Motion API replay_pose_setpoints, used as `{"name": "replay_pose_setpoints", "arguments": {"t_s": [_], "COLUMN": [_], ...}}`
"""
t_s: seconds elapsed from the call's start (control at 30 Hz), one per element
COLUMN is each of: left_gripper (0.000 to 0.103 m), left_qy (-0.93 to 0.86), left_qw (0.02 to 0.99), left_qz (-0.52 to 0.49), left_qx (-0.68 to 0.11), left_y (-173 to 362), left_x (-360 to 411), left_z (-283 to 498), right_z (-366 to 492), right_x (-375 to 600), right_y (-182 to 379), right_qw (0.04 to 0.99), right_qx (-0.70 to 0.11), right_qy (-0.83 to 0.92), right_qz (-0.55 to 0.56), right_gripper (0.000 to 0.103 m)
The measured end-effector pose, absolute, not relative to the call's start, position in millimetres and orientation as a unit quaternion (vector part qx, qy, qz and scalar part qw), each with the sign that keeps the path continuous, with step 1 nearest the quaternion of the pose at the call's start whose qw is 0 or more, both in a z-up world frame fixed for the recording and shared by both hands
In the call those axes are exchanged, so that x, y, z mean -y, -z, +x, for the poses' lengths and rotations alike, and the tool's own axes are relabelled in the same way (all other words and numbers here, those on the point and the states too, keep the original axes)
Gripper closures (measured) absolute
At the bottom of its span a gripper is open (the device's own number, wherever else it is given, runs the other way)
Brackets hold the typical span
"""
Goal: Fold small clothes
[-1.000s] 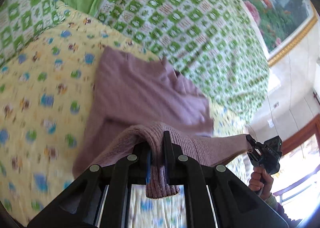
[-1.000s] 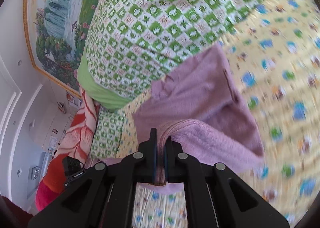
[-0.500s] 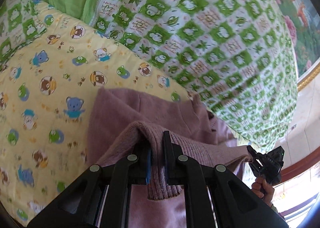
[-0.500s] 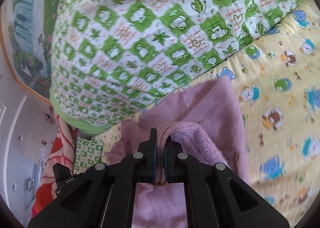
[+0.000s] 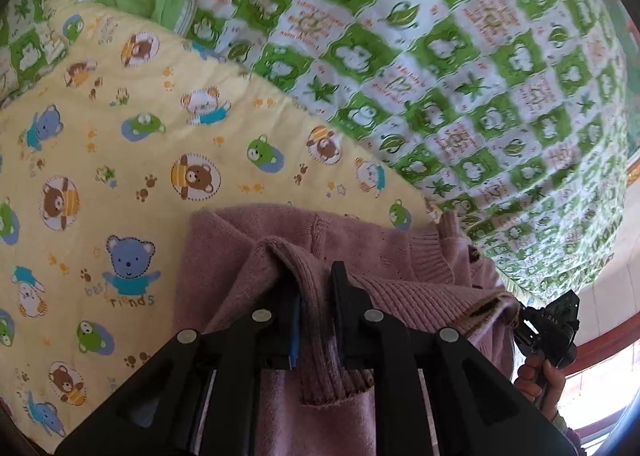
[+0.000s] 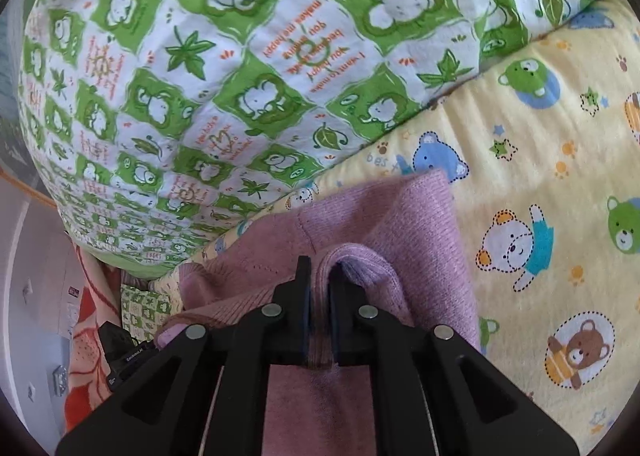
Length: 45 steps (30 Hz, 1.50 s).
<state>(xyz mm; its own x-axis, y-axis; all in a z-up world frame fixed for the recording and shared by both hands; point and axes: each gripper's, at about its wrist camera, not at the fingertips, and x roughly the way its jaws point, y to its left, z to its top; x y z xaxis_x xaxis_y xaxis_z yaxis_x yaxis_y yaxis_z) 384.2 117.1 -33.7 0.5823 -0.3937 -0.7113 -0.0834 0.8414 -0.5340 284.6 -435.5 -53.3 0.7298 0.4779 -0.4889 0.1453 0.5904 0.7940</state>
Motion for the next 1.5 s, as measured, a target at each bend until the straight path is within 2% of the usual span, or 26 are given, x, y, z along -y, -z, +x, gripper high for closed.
{"name": "replay_pose_setpoints", "arguments": {"t_s": [0.07, 0.2, 0.23, 0.33, 0.37, 0.47, 0.53, 0.7, 0.83, 0.87, 0.93, 1.0, 1.07, 1.1, 1.17, 1.23, 1.33, 1.5], "left_gripper": [0.087, 0.075, 0.073, 0.073, 0.073, 0.07, 0.061, 0.061, 0.061, 0.062, 0.072, 0.074, 0.086, 0.088, 0.085, 0.089, 0.094, 0.094], "left_qy": [0.096, 0.079, 0.075, 0.072, 0.084, 0.132, 0.178, 0.25, 0.255, 0.247, 0.227, 0.218, 0.18, 0.167, 0.114, 0.063, 0.064, 0.055], "left_qw": [0.851, 0.862, 0.864, 0.87, 0.871, 0.871, 0.862, 0.836, 0.832, 0.833, 0.837, 0.846, 0.86, 0.864, 0.878, 0.885, 0.88, 0.885], "left_qz": [-0.263, -0.257, -0.261, -0.265, -0.261, -0.23, -0.198, -0.119, -0.067, -0.054, -0.038, -0.051, -0.057, -0.065, -0.068, -0.068, -0.107, -0.094], "left_qx": [-0.445, -0.429, -0.423, -0.409, -0.407, -0.414, -0.431, -0.474, -0.488, -0.492, -0.496, -0.484, -0.474, -0.47, -0.459, -0.455, -0.458, -0.453], "left_y": [28, 10, 5, -13, -18, -28, -22, 12, 37, 43, 53, 53, 48, 47, 45, 47, 55, 43], "left_x": [-119, -131, -137, -145, -141, -114, -79, 3, 43, 47, 48, 35, 17, 7, -18, -46, -79, -88], "left_z": [380, 367, 363, 351, 345, 326, 315, 305, 324, 332, 351, 369, 389, 396, 410, 418, 417, 391], "right_z": [283, 277, 274, 260, 255, 239, 226, 216, 239, 247, 267, 284, 302, 309, 318, 322, 316, 297], "right_x": [437, 440, 442, 451, 454, 447, 419, 325, 286, 281, 281, 295, 321, 335, 355, 373, 377, 411], "right_y": [51, 44, 40, 30, 25, 10, -2, 2, 28, 33, 39, 38, 39, 41, 47, 52, 51, 48], "right_qw": [0.816, 0.815, 0.818, 0.828, 0.83, 0.84, 0.862, 0.888, 0.877, 0.879, 0.891, 0.909, 0.919, 0.918, 0.917, 0.911, 0.914, 0.902], "right_qx": [-0.351, -0.344, -0.338, -0.31, -0.3, -0.285, -0.293, -0.354, -0.403, -0.407, -0.408, -0.387, -0.373, -0.368, -0.367, -0.365, -0.353, -0.333], "right_qy": [-0.103, -0.1, -0.092, -0.06, -0.053, -0.066, -0.098, -0.201, -0.226, -0.221, -0.184, -0.135, -0.086, -0.074, -0.041, -0.028, -0.013, 0.064], "right_qz": [0.448, 0.456, 0.456, 0.464, 0.467, 0.457, 0.401, 0.216, 0.134, 0.112, 0.075, 0.072, 0.098, 0.125, 0.149, 0.19, 0.199, 0.266], "right_gripper": [0.093, 0.091, 0.087, 0.059, 0.057, 0.057, 0.057, 0.057, 0.057, 0.058, 0.062, 0.066, 0.069, 0.073, 0.095, 0.103, 0.103, 0.103]}}
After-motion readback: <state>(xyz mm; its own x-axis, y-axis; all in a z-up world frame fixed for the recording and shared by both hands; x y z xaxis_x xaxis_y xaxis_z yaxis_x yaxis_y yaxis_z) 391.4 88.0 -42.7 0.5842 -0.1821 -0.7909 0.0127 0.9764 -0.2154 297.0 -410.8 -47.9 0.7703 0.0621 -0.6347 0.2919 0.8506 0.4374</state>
